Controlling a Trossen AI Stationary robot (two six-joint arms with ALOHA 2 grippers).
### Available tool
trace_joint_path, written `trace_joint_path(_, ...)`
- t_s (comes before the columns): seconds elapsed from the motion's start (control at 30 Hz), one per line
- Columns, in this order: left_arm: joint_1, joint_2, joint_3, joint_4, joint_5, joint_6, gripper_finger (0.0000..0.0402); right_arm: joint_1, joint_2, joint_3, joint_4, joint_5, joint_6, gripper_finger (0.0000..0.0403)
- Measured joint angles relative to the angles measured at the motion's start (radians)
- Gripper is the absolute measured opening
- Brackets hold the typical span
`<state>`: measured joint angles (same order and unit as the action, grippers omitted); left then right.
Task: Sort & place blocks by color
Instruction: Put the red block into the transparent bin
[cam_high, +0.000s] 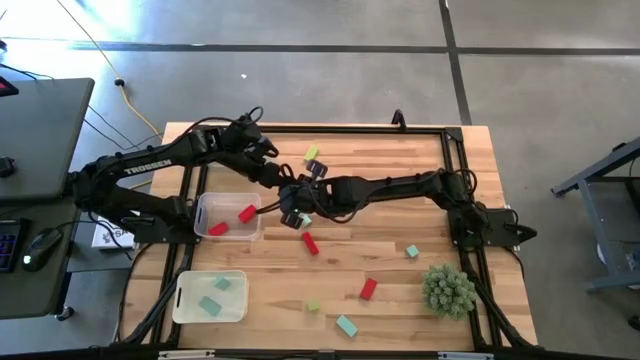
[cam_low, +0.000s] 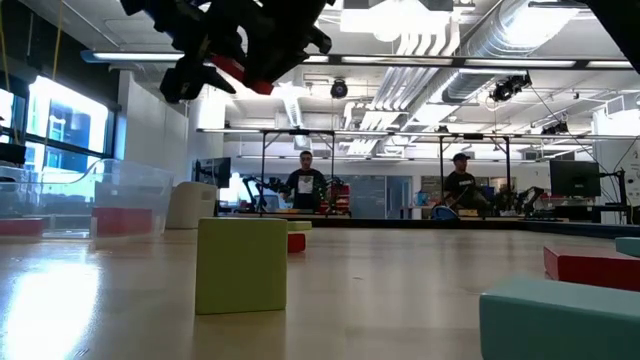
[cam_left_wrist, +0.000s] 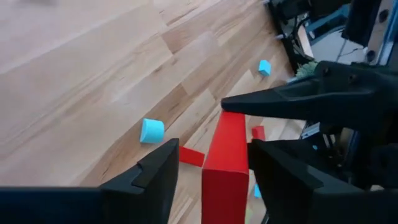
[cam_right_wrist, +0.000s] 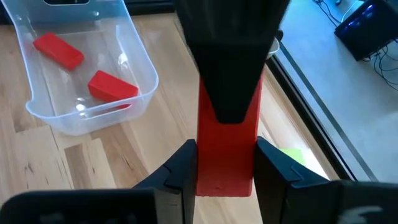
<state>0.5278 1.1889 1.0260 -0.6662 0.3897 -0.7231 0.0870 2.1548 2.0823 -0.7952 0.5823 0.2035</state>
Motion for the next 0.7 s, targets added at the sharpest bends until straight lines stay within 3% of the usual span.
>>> trace_joint_path(0.47, 0.003, 0.0, 0.0, 0.027, -0.011, 0.162, 0.0047, -0.027, 0.0, 0.0, -0.002, -0.024, 0.005, 0.0094)
trace_joint_path(0.7, 0.003, 0.0, 0.0, 0.034, -0.02, 0.234, 0.0038, -0.035, 0.0, 0.0, 0.0, -0.029, 0.005, 0.0092)
